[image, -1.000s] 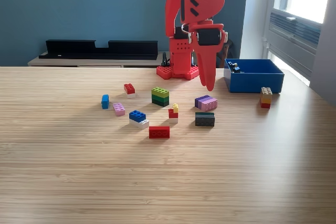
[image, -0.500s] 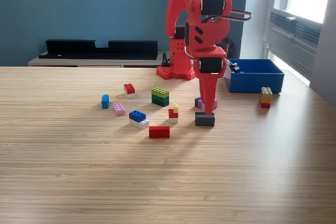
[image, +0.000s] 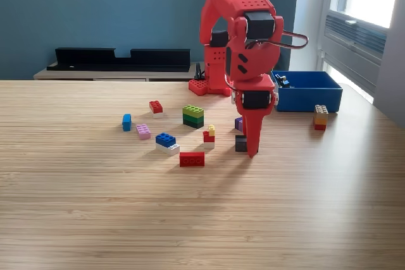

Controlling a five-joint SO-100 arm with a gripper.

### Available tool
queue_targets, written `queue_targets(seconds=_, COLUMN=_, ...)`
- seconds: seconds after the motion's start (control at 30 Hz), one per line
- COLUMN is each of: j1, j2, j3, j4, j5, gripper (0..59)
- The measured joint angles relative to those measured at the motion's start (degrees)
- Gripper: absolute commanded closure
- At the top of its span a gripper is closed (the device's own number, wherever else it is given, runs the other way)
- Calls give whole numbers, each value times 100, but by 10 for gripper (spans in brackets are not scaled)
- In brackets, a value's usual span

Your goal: Grasp a lego block and put it in the bin.

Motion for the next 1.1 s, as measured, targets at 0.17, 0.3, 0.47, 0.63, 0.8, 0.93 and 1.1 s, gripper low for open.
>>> queue_targets(seconds=0.17, j1=0, j2=-97, j3=-158, j4=18, j5=167, gripper=586)
queue_targets(seconds=0.3, j1=0, j2=-97, j3=-158, j4=18, j5=281, gripper=586)
queue_targets(seconds=0.47, j1=0, j2=-105, j3=-229, j4=18, j5=316, gripper=586)
queue_targets(seconds=0.63, j1=0, j2=-105, j3=-229, j4=18, j5=202, gripper=586)
queue_targets(seconds=0.8, j1=105, j2=-105, j3=-229, j4=114, j5=26, gripper=586)
queue_targets(seconds=0.93, j1=132, j2=-88, j3=-334, j4=334, j5=-88, gripper=586)
queue_targets(seconds=1.1, j1=132, j2=475, j3=-334, j4=343, j5=-272, gripper=586)
